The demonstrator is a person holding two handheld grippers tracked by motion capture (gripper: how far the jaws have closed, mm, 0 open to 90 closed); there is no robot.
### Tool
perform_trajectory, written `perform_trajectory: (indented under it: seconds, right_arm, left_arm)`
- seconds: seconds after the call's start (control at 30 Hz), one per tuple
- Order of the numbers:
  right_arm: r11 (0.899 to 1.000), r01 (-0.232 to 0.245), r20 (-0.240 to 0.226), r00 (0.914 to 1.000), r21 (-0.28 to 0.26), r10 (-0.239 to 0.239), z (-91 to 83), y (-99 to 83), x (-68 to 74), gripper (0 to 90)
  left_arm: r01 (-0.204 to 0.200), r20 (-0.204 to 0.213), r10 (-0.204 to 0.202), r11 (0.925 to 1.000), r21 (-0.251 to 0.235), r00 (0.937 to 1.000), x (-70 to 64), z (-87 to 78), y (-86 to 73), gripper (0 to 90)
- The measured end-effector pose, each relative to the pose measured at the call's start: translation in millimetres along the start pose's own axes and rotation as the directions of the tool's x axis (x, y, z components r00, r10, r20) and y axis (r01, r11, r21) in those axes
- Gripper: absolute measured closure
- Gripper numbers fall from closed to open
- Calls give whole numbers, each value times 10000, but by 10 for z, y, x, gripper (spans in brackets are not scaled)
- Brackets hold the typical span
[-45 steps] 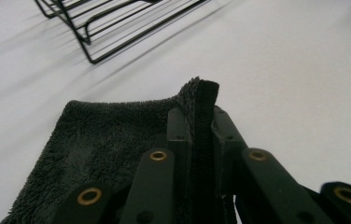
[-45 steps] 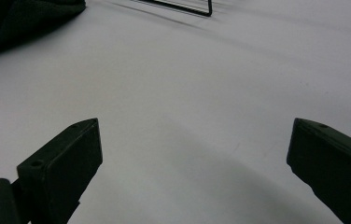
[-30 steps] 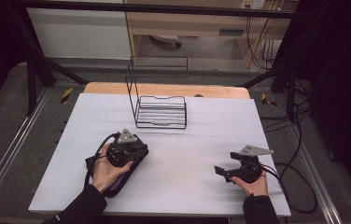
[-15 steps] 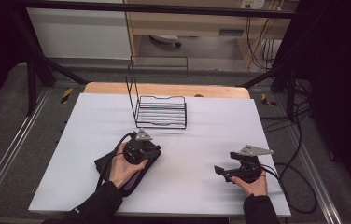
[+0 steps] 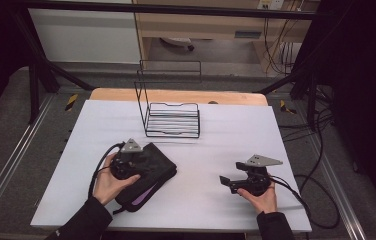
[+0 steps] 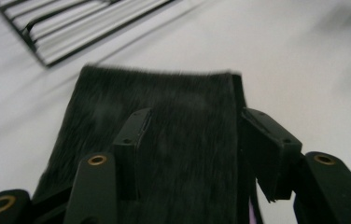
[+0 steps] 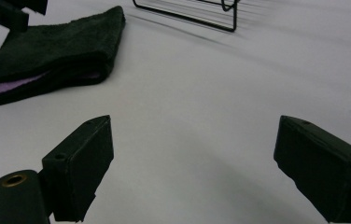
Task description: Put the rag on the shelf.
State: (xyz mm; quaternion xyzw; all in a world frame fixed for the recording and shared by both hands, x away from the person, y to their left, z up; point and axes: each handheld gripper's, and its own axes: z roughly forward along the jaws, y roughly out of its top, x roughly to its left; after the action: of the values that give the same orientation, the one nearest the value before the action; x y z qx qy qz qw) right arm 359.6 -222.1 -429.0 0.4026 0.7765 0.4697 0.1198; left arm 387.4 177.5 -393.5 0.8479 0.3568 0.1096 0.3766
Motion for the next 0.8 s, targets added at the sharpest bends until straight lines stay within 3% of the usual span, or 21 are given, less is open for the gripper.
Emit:
perform_trajectory:
  seconds: [0.17,0.33,0.37,0.47,0.57,0.6,0.63,0.8]
  right_arm:
    - [10000,65,-56,10000,-51,-66,160,106,158,171]
    - [9997,155,-68,9999,170,-153,343,204,319,201]
    - [9991,265,-147,9996,340,-260,475,249,405,225]
    - [9984,320,-249,9992,466,-309,581,280,472,263]
    - [9948,688,-318,9973,746,-666,821,345,608,368]
    - [9948,688,-318,9973,746,-666,821,345,608,368]
    - [9924,805,-428,9961,933,-768,945,364,671,427]
    - [9895,906,-520,9950,1129,-852,1136,377,750,551]
  left_arm:
    - [333,-5,-334,9981,511,9994,41,-214,-369,445]
    - [486,144,-500,9951,862,9986,-2,-267,-573,489]
    - [503,166,-522,9937,1001,9985,-30,-272,-648,525]
    - [553,347,-596,9918,1156,9976,-53,-266,-690,552]
    - [454,277,-489,9924,1142,9984,-96,-242,-737,635]
    - [445,233,-473,9931,1083,9986,-103,-237,-747,635]
    - [486,247,-515,9932,1055,9984,-102,-240,-755,689]
    - [524,250,-557,9919,1157,9981,-98,-218,-782,839]
